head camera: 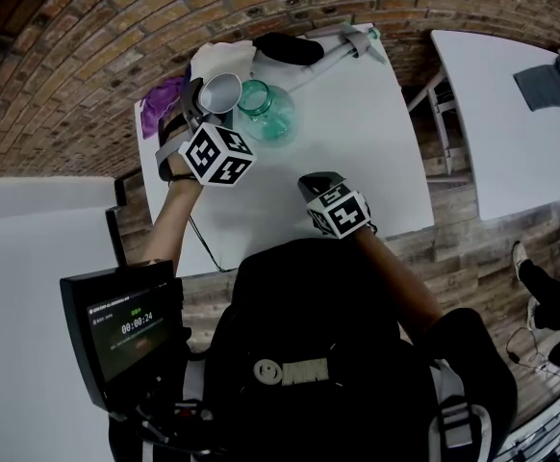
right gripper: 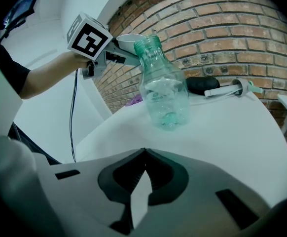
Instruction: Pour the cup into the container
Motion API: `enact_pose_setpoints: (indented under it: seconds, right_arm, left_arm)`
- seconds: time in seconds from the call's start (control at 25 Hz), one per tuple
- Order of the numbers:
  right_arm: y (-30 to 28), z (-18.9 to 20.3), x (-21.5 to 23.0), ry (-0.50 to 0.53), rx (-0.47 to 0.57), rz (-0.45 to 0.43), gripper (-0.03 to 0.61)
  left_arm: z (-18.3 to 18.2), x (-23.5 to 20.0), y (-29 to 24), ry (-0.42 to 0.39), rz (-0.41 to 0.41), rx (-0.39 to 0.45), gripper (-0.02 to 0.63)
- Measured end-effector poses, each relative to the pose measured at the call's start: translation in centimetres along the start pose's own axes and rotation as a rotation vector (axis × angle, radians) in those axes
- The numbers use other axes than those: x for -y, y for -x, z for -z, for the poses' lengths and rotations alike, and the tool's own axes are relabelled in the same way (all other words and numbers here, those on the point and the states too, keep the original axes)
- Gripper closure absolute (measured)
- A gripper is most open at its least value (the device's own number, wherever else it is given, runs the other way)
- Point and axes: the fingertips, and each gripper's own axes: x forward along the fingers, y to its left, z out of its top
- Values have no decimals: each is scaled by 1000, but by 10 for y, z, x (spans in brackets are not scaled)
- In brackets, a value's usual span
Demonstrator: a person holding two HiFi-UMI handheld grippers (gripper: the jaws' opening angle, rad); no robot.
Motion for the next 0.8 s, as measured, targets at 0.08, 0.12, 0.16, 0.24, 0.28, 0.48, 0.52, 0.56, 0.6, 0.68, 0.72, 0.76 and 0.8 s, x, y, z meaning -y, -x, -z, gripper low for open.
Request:
enact_pose_setpoints:
  seconds: [0.08, 0.12, 0.16, 0.24, 0.28, 0.48, 0.52, 0.56, 0.6, 0.68, 0.72, 0.76, 0.8]
  right_arm:
    - [0, 0, 0, -1, 5, 0, 574]
    - [0, 0, -1, 0, 1, 0, 574]
    - [0, 0, -1, 0, -3, 0, 574]
    - [0, 1, -1, -1, -3, 1, 574]
    - [-1, 0, -1, -1, 0, 0, 574]
    - [0, -1, -2, 5, -4, 2, 574]
    - [0, -1, -2, 4, -6, 4, 574]
    - [0, 0, -2, 2, -7, 4, 574]
    - [0, 0, -2, 0, -9, 5, 574]
    - [0, 1, -2, -1, -10, 5, 574]
    - [0, 1, -2, 1, -10, 5, 574]
    - [0, 0, -2, 3, -9, 4, 574]
    - [0, 0, -2, 4, -9, 4, 574]
  left_arm:
    - [0, 0, 0, -5, 0, -2, 319]
    - [1, 0, 0, -9, -1, -2, 319]
    - [1, 0, 0, -13, -2, -3, 319]
    - [1, 0, 0, -23, -8, -3, 319]
    - [1, -1, 0, -30, -13, -4, 319]
    - [0, -2, 0, -52, -22, -4, 319]
    - [0, -2, 0, -56, -24, -4, 320]
    - [0, -2, 0, -58, -24, -5, 319]
    - [0, -2, 0, -59, -23, -5, 319]
    - [0, -2, 0, -63, -21, -7, 320]
    - [0, -2, -1, -66, -22, -8, 319]
    - [0, -2, -1, -69, -23, -9, 319]
    - [0, -3, 0, -72, -25, -9, 319]
